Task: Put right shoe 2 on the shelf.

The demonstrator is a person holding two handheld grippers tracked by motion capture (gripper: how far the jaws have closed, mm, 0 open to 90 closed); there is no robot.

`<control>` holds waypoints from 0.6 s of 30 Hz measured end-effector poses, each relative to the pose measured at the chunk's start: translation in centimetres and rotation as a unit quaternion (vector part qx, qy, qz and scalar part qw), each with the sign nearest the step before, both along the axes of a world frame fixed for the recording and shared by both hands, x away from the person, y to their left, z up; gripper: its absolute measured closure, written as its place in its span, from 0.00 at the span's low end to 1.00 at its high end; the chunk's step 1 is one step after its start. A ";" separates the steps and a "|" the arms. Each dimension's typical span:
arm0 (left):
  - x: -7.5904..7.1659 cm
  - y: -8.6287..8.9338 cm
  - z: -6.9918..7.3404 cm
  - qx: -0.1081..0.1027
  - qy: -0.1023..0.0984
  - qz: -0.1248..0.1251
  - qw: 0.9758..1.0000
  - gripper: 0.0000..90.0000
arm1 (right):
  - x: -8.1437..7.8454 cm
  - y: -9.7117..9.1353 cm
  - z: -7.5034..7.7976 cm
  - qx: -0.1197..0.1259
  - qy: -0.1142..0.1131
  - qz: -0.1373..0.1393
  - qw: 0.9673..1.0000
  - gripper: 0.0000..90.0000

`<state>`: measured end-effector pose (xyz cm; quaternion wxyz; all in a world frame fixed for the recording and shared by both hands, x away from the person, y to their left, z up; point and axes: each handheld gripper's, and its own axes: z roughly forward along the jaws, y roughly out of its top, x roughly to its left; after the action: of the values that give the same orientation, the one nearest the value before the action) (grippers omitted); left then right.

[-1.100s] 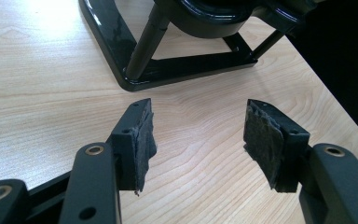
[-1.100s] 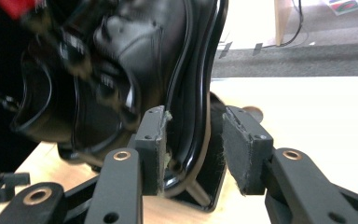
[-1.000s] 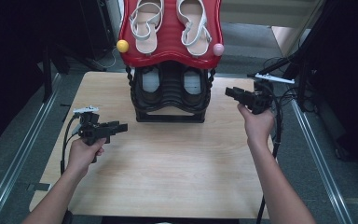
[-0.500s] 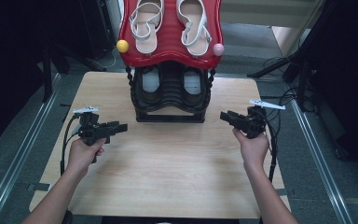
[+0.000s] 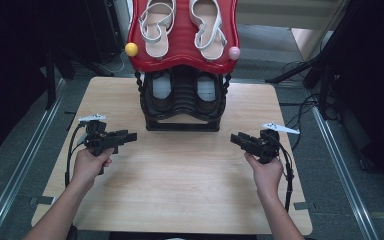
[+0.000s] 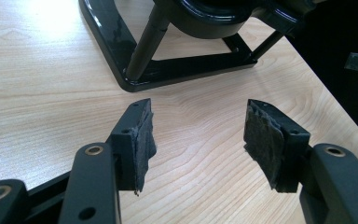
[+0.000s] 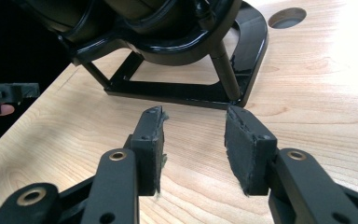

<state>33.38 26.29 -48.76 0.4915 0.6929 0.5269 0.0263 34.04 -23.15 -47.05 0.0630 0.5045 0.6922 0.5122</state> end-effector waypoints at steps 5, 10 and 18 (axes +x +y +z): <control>0.1 0.0 0.0 0.001 0.000 -0.002 1.000 0.47 | -0.2 0.1 -0.2 -0.004 -0.002 0.002 1.000 0.64; 0.1 0.0 -0.1 0.001 0.001 -0.003 1.000 0.47 | -0.1 0.3 -0.5 -0.012 0.002 0.004 1.000 0.64; 0.1 0.0 -0.1 0.001 0.001 -0.002 1.000 0.47 | 0.0 0.4 -0.6 -0.019 0.001 0.008 1.000 0.63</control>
<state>33.45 26.26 -48.86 0.4905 0.6942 0.5262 0.0249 34.08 -22.71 -47.67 0.0678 0.4987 0.7058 0.4986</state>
